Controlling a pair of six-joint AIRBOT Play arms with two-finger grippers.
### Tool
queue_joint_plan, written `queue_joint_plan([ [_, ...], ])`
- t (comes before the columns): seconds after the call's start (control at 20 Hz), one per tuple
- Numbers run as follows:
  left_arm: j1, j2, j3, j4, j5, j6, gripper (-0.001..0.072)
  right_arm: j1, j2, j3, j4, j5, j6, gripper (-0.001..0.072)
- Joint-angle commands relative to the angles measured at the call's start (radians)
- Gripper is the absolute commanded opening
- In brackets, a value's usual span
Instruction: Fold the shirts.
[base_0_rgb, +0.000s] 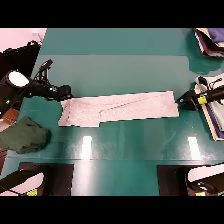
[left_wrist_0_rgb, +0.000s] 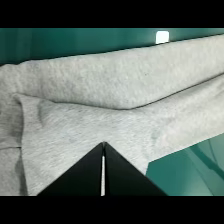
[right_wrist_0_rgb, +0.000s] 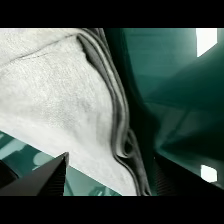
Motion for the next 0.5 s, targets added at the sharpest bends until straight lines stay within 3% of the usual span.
queue_joint_plan([
  [0.0, 0.000, -0.002, 0.002, -0.034, -0.004, 0.008, 0.0021, 0.050, -0.002, -0.058, 0.024, -0.088, -0.027, 0.0519],
  [0.15, -0.005, -0.002, 0.002, -0.073, -0.003, 0.009, 0.0020, 0.115, -0.001, -0.055, 0.026, -0.121, -0.056, 0.0342],
  [0.2, -0.025, -0.002, 0.002, -0.072, 0.012, 0.013, 0.0020, 0.130, -0.001, -0.055, 0.025, -0.114, -0.074, 0.0238],
  [0.25, -0.056, -0.003, 0.002, -0.069, 0.039, 0.019, 0.0020, 0.142, 0.000, -0.055, 0.025, -0.102, -0.092, 0.0081],
  [0.3, -0.097, -0.008, 0.003, -0.071, 0.078, 0.019, 0.0020, 0.149, 0.003, -0.055, 0.026, -0.086, -0.096, 0.0015],
  [0.45, -0.221, -0.111, 0.063, -0.074, 0.118, 0.016, 0.0019, 0.150, 0.066, -0.055, 0.046, -0.068, -0.093, 0.0015],
])
